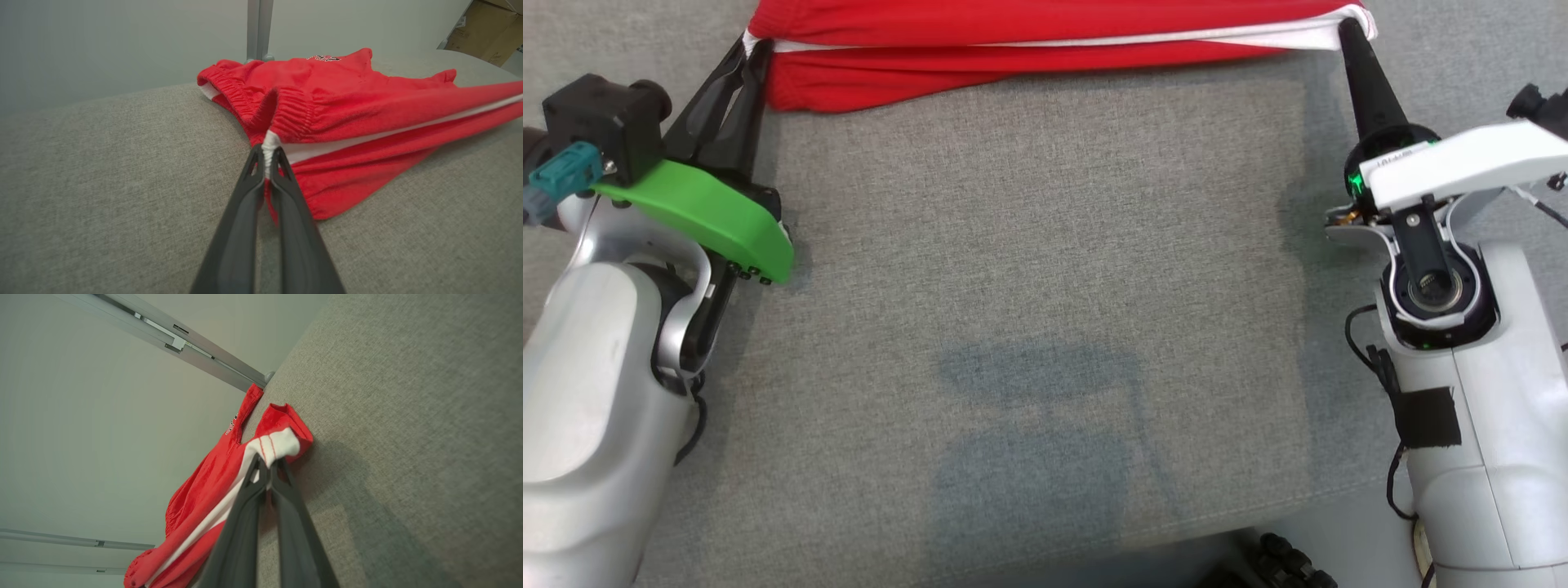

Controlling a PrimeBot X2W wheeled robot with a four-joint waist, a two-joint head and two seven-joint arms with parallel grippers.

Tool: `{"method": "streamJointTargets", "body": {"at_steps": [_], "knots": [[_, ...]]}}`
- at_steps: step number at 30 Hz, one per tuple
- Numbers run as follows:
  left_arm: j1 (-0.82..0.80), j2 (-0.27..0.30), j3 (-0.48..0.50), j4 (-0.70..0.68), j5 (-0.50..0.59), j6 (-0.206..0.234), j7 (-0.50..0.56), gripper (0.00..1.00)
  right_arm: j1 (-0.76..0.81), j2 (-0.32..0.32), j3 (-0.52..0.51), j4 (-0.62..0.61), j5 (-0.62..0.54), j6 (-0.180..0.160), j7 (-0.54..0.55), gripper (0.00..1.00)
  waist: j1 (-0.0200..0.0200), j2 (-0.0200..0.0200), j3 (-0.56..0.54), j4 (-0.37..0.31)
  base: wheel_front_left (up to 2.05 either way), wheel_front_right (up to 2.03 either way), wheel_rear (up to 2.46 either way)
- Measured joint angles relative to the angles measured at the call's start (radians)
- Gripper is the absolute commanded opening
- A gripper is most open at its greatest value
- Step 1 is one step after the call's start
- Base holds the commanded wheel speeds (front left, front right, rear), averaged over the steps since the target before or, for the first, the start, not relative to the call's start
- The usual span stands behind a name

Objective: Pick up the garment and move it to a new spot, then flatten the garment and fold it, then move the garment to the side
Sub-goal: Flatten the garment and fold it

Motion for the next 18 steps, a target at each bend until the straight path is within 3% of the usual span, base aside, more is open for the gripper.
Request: {"method": "streamJointTargets", "body": {"at_steps": [4, 10, 18], "knots": [[0.003, -0.04, 0.007, 0.053, -0.01, -0.009, -0.099, 0.0, 0.031, 0.002, -0.005, 0.014, 0.015, 0.063, -0.053, 0.0, 0.0, 0.0, 0.024, -0.001, 0.0, 0.0, 0.0], [0.052, -0.058, 0.004, 0.079, -0.021, -0.032, -0.185, 0.0, 0.05, 0.0, 0.0, 0.059, 0.002, 0.121, -0.089, 0.0, -0.0001, 0.0, -0.003, 0.001, 0.0, 0.0, 0.0], [0.189, -0.089, -0.021, 0.122, -0.066, -0.062, -0.228, 0.0, 0.129, -0.02, 0.01, 0.128, -0.036, 0.157, -0.113, 0.0, -0.0001, 0.0, -0.099, 0.009, 0.0, 0.0, 0.0]]}}
